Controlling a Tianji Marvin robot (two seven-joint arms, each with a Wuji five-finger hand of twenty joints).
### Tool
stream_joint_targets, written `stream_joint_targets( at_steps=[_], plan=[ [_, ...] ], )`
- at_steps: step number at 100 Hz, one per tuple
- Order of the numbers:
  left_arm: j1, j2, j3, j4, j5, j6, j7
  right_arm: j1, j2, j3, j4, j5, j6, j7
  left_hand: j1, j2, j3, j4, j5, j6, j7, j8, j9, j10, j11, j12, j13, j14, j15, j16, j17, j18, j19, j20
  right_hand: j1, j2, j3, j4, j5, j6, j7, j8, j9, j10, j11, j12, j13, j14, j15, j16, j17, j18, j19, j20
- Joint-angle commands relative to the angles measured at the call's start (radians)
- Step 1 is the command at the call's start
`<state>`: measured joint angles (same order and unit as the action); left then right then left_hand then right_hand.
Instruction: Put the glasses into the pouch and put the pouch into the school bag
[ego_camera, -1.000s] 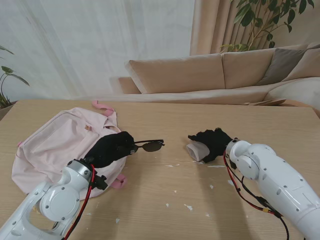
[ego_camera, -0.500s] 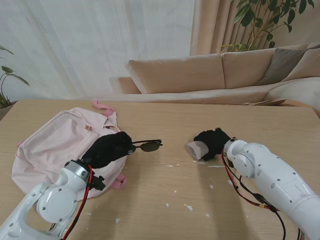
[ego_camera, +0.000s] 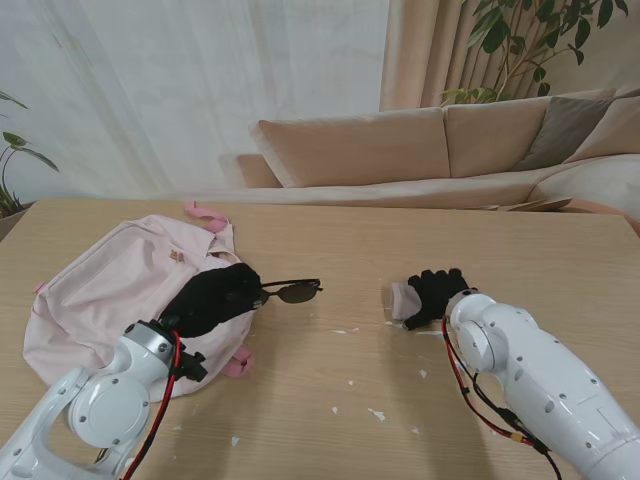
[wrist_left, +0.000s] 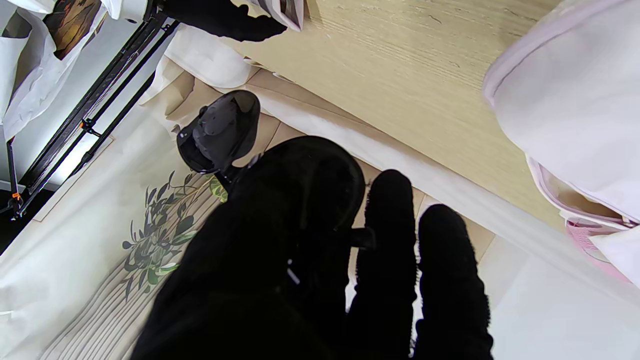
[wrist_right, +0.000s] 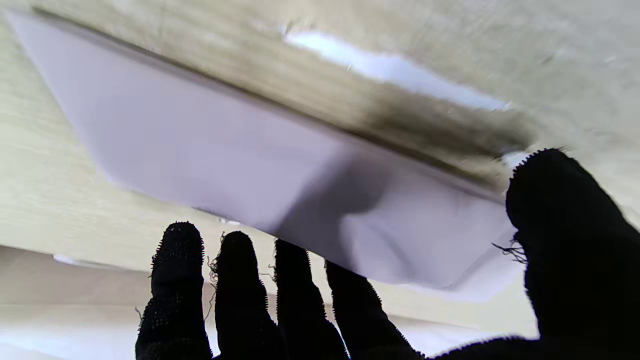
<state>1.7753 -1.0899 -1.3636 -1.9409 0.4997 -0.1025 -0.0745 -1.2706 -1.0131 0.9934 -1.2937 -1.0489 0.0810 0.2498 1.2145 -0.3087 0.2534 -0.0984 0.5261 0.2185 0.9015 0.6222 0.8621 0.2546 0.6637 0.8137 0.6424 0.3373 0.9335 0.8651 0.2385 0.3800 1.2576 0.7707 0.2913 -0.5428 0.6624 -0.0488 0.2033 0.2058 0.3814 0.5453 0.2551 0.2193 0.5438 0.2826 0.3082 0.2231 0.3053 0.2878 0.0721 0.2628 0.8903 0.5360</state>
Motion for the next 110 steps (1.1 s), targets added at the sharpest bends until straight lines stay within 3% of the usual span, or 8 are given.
stream_joint_targets(
  at_steps=[1, 18, 32, 61, 71, 84, 99, 110],
  plan=[
    [0.009, -0.004, -0.002, -0.011, -0.004, -0.008, -0.017, -0.01, 0.002, 0.002, -0.019, 0.006, -0.003, 0.019, 0.076, 0.079, 0.094, 0.024, 0.04, -0.085, 0.121, 0.034, 0.046, -0.012, 0.103, 0.038, 0.028, 0.001, 0.022, 0.021, 0.0, 0.013, 0.034, 0.021, -0.08, -0.007, -0.014, -0.025, -0.023, 0.054, -0.197, -0.144, -0.037, 0.058, -0.064, -0.031, -0.028, 0.059, -0.038, -0.042, -0.01, 0.045, -0.029, -0.012],
    [0.013, -0.004, -0.005, -0.012, -0.005, -0.012, -0.017, -0.027, -0.004, 0.034, -0.024, 0.031, -0.003, 0.002, 0.076, 0.078, 0.096, 0.024, 0.04, -0.085, 0.12, 0.033, 0.047, -0.013, 0.103, 0.038, 0.027, 0.001, 0.021, 0.021, 0.0, 0.013, 0.034, 0.021, -0.158, -0.039, 0.05, -0.049, -0.016, 0.074, -0.358, -0.206, -0.093, 0.071, -0.153, -0.072, -0.083, 0.062, -0.046, -0.071, -0.028, 0.049, -0.056, -0.033],
    [0.016, -0.004, -0.007, -0.013, -0.004, -0.013, -0.016, -0.015, -0.005, 0.037, 0.0, 0.054, -0.034, -0.015, 0.076, 0.079, 0.097, 0.024, 0.04, -0.085, 0.121, 0.034, 0.047, -0.013, 0.103, 0.039, 0.027, 0.002, 0.02, 0.021, 0.0, 0.013, 0.034, 0.021, -0.168, -0.033, 0.051, -0.053, -0.076, 0.034, -0.32, -0.098, -0.091, 0.004, -0.229, -0.099, -0.11, 0.004, -0.041, -0.061, -0.053, 0.013, -0.065, -0.027],
    [0.019, -0.004, -0.011, -0.015, -0.001, -0.013, -0.016, 0.043, -0.002, -0.044, 0.078, 0.083, -0.062, -0.021, 0.076, 0.076, 0.1, 0.023, 0.042, -0.084, 0.122, 0.034, 0.049, -0.012, 0.104, 0.04, 0.029, 0.002, 0.021, 0.022, 0.0, 0.013, 0.034, 0.02, -0.136, -0.057, 0.055, -0.045, -0.072, 0.044, -0.352, -0.03, -0.083, -0.011, -0.214, -0.088, -0.103, -0.03, -0.029, -0.044, -0.053, -0.002, -0.066, -0.013],
    [0.021, -0.004, -0.011, -0.016, -0.001, -0.012, -0.017, 0.055, -0.007, -0.069, 0.112, 0.082, -0.054, -0.077, 0.076, 0.077, 0.1, 0.022, 0.042, -0.083, 0.121, 0.035, 0.049, -0.013, 0.104, 0.04, 0.03, 0.002, 0.022, 0.023, 0.0, 0.013, 0.034, 0.02, -0.086, -0.066, 0.051, -0.028, -0.066, 0.027, -0.256, 0.102, -0.081, -0.064, -0.057, -0.021, -0.062, -0.075, 0.023, 0.011, -0.038, -0.018, -0.036, 0.012],
    [0.023, -0.004, -0.013, -0.017, -0.001, -0.011, -0.016, 0.06, -0.01, -0.077, 0.13, 0.08, -0.06, -0.114, 0.076, 0.076, 0.099, 0.022, 0.042, -0.084, 0.122, 0.035, 0.05, -0.012, 0.104, 0.04, 0.029, 0.002, 0.021, 0.022, 0.0, 0.013, 0.034, 0.02, -0.03, -0.09, 0.047, -0.016, -0.027, -0.055, 0.005, 0.22, -0.088, -0.133, 0.179, 0.083, -0.026, -0.109, 0.085, 0.067, -0.024, -0.03, -0.005, 0.033],
    [0.024, -0.004, -0.014, -0.017, -0.002, -0.013, -0.015, 0.064, -0.016, -0.081, 0.148, 0.09, -0.061, -0.149, 0.076, 0.076, 0.1, 0.022, 0.041, -0.084, 0.122, 0.035, 0.05, -0.012, 0.104, 0.04, 0.03, 0.003, 0.021, 0.022, 0.005, 0.013, 0.034, 0.02, 0.067, -0.095, -0.007, -0.005, 0.006, -0.12, 0.278, 0.355, -0.045, -0.161, 0.233, 0.129, 0.004, -0.115, 0.11, 0.075, -0.012, -0.029, 0.013, 0.036],
    [0.025, -0.004, -0.014, -0.018, -0.004, -0.012, -0.016, 0.064, -0.022, -0.079, 0.161, 0.116, -0.067, -0.167, 0.076, 0.077, 0.1, 0.022, 0.041, -0.083, 0.122, 0.034, 0.048, -0.012, 0.103, 0.04, 0.031, 0.002, 0.022, 0.023, 0.005, 0.013, 0.034, 0.02, 0.134, -0.095, -0.042, 0.002, 0.056, -0.157, 0.418, 0.385, 0.026, -0.154, 0.206, 0.117, 0.036, -0.105, 0.099, 0.062, -0.006, -0.024, 0.01, 0.028]
  ],
)
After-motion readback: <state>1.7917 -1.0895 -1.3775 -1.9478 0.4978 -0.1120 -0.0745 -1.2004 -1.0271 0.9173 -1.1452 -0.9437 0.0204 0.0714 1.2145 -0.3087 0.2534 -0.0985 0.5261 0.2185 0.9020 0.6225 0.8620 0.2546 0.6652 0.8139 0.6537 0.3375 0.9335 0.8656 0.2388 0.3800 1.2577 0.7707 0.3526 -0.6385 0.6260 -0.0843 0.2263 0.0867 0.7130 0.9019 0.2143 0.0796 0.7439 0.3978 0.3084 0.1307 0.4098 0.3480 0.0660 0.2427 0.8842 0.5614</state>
